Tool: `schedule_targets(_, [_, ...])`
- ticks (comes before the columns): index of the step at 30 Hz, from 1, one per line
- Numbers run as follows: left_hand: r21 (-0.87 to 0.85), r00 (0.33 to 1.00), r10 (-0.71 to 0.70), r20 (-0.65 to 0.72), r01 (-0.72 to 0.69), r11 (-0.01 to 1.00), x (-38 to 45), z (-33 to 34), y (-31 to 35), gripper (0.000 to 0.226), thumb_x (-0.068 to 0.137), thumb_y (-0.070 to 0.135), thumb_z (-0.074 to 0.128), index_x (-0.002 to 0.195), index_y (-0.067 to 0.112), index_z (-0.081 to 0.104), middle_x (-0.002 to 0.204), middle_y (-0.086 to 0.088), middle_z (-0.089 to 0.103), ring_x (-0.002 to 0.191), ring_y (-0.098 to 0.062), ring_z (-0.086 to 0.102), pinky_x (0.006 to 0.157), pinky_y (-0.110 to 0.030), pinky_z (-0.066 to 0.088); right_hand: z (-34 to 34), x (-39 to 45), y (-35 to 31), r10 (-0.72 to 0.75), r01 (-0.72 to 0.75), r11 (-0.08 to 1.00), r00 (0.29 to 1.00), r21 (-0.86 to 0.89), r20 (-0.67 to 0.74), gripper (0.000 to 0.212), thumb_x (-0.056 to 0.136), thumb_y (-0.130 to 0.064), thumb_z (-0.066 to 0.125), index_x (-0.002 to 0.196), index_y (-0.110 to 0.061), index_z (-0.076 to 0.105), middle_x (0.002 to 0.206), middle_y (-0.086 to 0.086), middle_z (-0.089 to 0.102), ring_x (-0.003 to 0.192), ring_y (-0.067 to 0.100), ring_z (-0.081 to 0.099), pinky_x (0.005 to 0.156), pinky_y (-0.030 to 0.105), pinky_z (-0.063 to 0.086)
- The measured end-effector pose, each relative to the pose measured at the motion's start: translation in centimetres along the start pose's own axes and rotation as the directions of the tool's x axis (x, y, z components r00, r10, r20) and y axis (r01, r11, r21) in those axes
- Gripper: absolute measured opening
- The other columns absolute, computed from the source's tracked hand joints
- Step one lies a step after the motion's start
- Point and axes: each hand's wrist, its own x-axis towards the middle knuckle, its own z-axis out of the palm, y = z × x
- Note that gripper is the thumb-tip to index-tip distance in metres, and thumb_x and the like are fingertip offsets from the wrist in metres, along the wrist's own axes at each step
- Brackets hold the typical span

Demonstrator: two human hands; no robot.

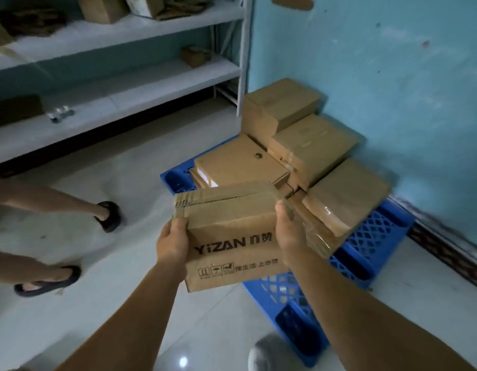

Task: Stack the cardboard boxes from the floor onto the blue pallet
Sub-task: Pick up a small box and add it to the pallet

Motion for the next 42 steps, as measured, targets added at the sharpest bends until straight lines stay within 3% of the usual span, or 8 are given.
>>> schedule_targets(10, [0.134, 0.993, 0.013, 0.117, -0.029, 0.991, 4.8, 10.3, 2.3, 0.014, 0.09, 0.04, 0.056, 0.097, 0.028, 0.059, 0.109, -0.01, 0.064, 0.101, -0.033, 0.063, 0.09, -0.055, 0.053, -3.6, 8.5, -0.6, 0.057, -0.041, 0.984, 0.994, 0.171, -0.094, 0.047, 0.088, -0.054, 0.041, 0.095, -0.009, 0.054, 0.071, 0.008, 0.063, 0.058, 0.024, 0.064, 0.048, 0.028, 0.05])
schedule_targets(14, [0.218, 0.994, -0.002, 0.112, -0.022, 0.976, 7.8, 14.3, 3.0, 0.026, 0.087, 0.044, 0.056, 0.109, 0.03, 0.058, 0.112, -0.01, 0.064, 0.1, -0.032, 0.063, 0.089, -0.054, 0.053, -4.5, 12.6, -1.4, 0.108, -0.081, 0.973, 0.987, 0.217, -0.118, 0.038, 0.092, -0.047, 0.044, 0.095, -0.01, 0.053, 0.064, 0.005, 0.056, 0.055, 0.022, 0.057, 0.059, 0.035, 0.05])
schedule_targets(19, [0.263, 0.989, -0.073, 0.125, 0.038, 0.964, 10.9, 18.4, 1.4, 0.017, 0.094, 0.027, 0.053, 0.111, 0.025, 0.056, 0.106, -0.01, 0.064, 0.095, -0.032, 0.064, 0.082, -0.045, 0.056, -5.9, 17.7, -1.3, 0.162, -0.135, 0.97, 0.979, 0.201, -0.125, 0.034, 0.094, -0.045, 0.045, 0.097, -0.012, 0.052, 0.061, 0.004, 0.057, 0.052, 0.021, 0.057, 0.051, 0.029, 0.047])
schedule_targets(27, [0.549, 0.956, -0.189, 0.223, 0.037, 0.835, 16.4, 22.5, -3.9, 0.037, 0.081, 0.016, 0.052, 0.116, 0.023, 0.06, 0.105, -0.016, 0.065, 0.094, -0.037, 0.065, 0.086, -0.052, 0.055, -6.1, 23.0, 5.8, 0.288, -0.266, 0.956, 0.927, 0.119, -0.241, 0.022, 0.097, -0.027, 0.044, 0.111, -0.011, 0.052, 0.082, 0.009, 0.055, 0.068, 0.026, 0.056, 0.054, 0.029, 0.038])
schedule_targets(30, [0.68, 0.949, -0.194, 0.248, -0.028, 0.733, 19.1, 23.5, -6.4, 0.047, 0.094, 0.013, 0.044, 0.14, 0.026, 0.047, 0.094, -0.004, 0.058, 0.081, -0.02, 0.059, 0.072, -0.035, 0.054, -5.3, 24.1, 9.5, 0.366, -0.344, 0.93, 0.896, 0.131, -0.251, 0.035, 0.098, -0.024, 0.044, 0.129, -0.008, 0.049, 0.098, 0.01, 0.053, 0.086, 0.031, 0.053, 0.073, 0.037, 0.042])
schedule_targets(33, [0.771, 0.934, -0.221, 0.279, -0.081, 0.631, 21.8, 24.6, -8.9, 0.049, 0.1, 0.011, 0.038, 0.147, 0.025, 0.038, 0.086, 0.007, 0.045, 0.078, -0.013, 0.048, 0.055, -0.022, 0.039, -3.9, 25.0, 13.0, 0.459, -0.434, 0.888, 0.848, 0.148, -0.266, 0.04, 0.098, -0.023, 0.042, 0.134, -0.007, 0.046, 0.101, 0.006, 0.048, 0.087, 0.023, 0.046, 0.075, 0.037, 0.037])
schedule_targets(40, [0.838, 0.887, -0.26, 0.381, -0.212, 0.503, 28.1, 26.7, -14.2, 0.047, 0.101, 0.013, 0.039, 0.147, 0.023, 0.037, 0.115, -0.001, 0.055, 0.082, -0.015, 0.05, 0.063, -0.025, 0.042, 0.2, 28.0, 20.6, 0.558, -0.539, 0.829, 0.773, 0.152, -0.302, 0.046, 0.097, -0.011, 0.037, 0.143, -0.006, 0.038, 0.131, 0.018, 0.053, 0.096, 0.032, 0.056, 0.081, 0.041, 0.049])
schedule_targets(42, [0.846, 0.871, -0.275, 0.408, -0.248, 0.471, 29.6, 26.9, -15.6, 0.047, 0.1, 0.01, 0.039, 0.146, 0.021, 0.039, 0.117, -0.002, 0.056, 0.076, -0.01, 0.048, 0.064, -0.026, 0.042, 1.1, 28.2, 22.4, 0.574, -0.548, 0.818, 0.76, 0.176, -0.305, 0.045, 0.095, -0.008, 0.039, 0.14, -0.004, 0.041, 0.12, 0.015, 0.056, 0.08, 0.023, 0.057, 0.062, 0.032, 0.047])
